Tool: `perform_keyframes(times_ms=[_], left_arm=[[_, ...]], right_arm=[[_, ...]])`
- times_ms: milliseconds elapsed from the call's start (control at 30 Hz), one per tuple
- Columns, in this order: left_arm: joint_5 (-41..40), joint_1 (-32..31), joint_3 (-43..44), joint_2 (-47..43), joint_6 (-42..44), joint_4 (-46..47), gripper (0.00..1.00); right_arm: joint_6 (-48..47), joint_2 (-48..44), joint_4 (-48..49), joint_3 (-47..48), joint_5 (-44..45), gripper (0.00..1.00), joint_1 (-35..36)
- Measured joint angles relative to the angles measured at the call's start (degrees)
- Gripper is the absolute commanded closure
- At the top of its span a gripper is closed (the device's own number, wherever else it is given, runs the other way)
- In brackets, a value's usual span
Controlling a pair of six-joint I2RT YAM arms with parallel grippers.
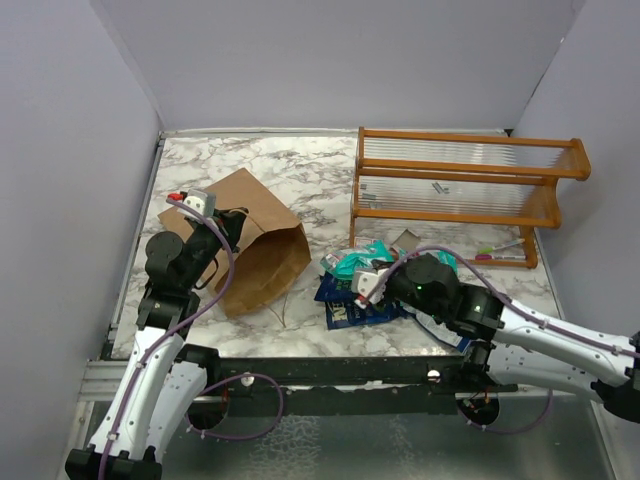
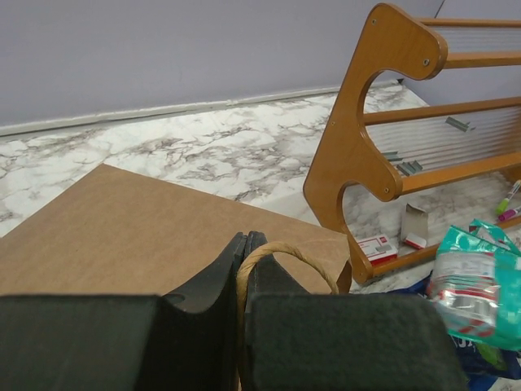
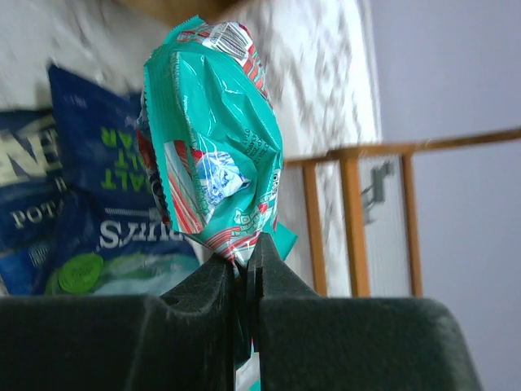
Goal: Take the snacks out of the paper bag
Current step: Place the snack at the center of the board.
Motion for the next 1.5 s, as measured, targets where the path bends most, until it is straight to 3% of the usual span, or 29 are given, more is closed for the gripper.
perform_keyframes(times_ms=[267, 633, 967, 1100, 1200, 1500], left_arm=[[0.0, 0.0, 0.0, 0.0, 0.0, 0.0, 1.00], [0.0, 0.2, 0.0, 0.2, 0.0, 0.0, 1.00], [0.0, 0.4, 0.0, 0.3, 0.0, 0.0, 1.00], [0.0, 0.4, 0.0, 0.3, 0.0, 0.0, 1.00], [0.0, 0.4, 0.0, 0.3, 0.0, 0.0, 1.00], [0.0, 0.4, 0.0, 0.3, 0.0, 0.0, 1.00]], right_arm=[[5.2, 12.9, -1.2, -1.7, 11.5, 0.98, -0.1], [5.7, 15.9, -5.1, -1.9, 7.1, 0.96, -0.1], [6.2, 21.8, -4.8, -2.5, 3.5, 0.74, -0.1], [6.6, 21.5, -5.1, -2.5, 2.7, 0.60, -0.1], [6.5, 19.3, -6.2, -2.5, 0.8, 0.41, -0.1], [5.9, 2.9, -5.7, -2.5, -12.5, 0.37, -0.1]])
